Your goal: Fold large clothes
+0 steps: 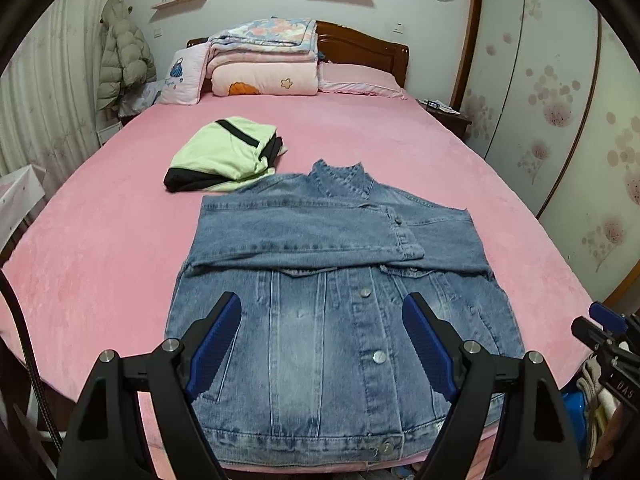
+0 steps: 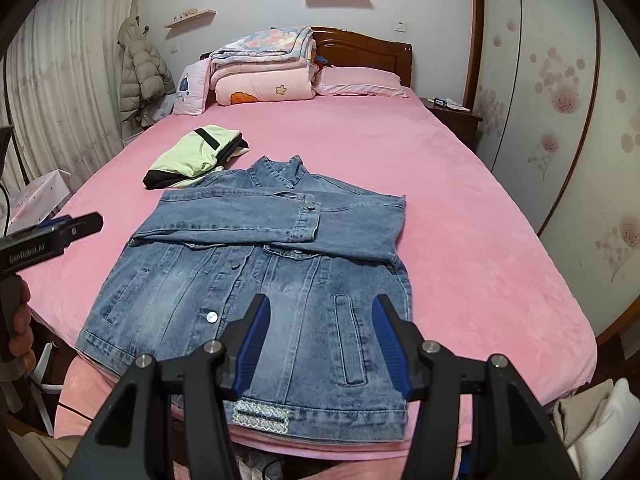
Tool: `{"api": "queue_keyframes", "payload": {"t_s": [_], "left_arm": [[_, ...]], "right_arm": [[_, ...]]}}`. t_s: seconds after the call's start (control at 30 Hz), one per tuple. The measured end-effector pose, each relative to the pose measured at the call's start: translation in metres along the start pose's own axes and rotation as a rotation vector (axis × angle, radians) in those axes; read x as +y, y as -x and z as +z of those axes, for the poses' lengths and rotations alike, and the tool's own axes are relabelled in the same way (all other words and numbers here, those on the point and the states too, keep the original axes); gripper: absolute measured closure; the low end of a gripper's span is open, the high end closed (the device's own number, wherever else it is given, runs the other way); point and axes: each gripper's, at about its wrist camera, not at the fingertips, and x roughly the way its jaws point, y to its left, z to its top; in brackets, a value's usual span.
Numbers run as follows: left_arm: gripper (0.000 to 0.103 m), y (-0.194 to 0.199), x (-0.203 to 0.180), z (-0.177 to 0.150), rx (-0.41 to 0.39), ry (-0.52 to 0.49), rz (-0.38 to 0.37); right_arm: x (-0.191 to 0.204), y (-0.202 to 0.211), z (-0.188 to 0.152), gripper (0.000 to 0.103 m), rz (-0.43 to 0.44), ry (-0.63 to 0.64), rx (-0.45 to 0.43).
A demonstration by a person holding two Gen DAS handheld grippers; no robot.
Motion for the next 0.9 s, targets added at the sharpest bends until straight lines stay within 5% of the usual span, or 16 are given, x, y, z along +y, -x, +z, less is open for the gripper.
{"api": "queue_keyframes", "payload": {"t_s": [0.37, 0.53, 0.63, 0.9], "left_arm": [[0.021, -0.013, 0.027, -0.045, 0.033, -0.039, 0.032], [0.021, -0.023, 0.058, -0.061, 0.105, 0.03, 0.021], [0.021, -0.034, 0.078, -0.076, 0.158, 0.075, 0.021], [0.021, -0.065, 0.118, -0.126, 0.274, 0.137, 0.05]], "right_arm": [[0.004, -0.004, -0.025, 0.05, 0.008, -0.026, -0.016], [-0.001, -0.003, -0.045, 0.049, 0.034, -0.015, -0.004], [-0.008, -0.008, -0.061, 0.04, 0.026, 0.005, 0.023], [-0.051, -0.055, -0.097, 0.04, 0.037, -0.132, 0.182]]}}
